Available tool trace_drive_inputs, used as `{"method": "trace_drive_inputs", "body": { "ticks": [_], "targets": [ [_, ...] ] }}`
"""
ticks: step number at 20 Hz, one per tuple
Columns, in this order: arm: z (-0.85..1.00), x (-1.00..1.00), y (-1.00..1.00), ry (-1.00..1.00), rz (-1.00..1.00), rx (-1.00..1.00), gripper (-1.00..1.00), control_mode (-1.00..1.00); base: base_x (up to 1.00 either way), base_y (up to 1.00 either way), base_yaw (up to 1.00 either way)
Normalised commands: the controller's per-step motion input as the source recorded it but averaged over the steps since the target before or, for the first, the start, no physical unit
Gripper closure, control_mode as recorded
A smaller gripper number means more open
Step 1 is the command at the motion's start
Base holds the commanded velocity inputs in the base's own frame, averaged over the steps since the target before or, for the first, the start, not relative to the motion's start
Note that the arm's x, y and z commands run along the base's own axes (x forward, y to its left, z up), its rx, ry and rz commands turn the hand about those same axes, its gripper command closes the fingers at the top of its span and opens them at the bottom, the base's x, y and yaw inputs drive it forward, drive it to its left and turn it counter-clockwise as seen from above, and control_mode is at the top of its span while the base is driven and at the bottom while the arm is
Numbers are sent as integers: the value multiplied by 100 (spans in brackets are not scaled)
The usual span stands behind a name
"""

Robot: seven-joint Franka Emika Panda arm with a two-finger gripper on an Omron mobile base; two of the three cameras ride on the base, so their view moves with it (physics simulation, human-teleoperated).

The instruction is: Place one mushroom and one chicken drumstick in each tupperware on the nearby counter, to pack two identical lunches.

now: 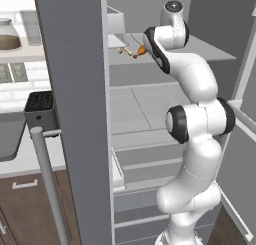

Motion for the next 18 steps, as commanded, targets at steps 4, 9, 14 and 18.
{"method": "trace_drive_inputs", "body": {
  "ticks": [4,9,14,18],
  "targets": [
    [-42,17,0,-2,0,0,100,-100,0,0,0],
    [-40,6,0,-21,0,0,100,-100,0,0,0],
    [-30,2,0,-15,0,0,100,-100,0,0,0],
    [14,-31,0,3,0,0,100,-100,0,0,0]
  ]
}}
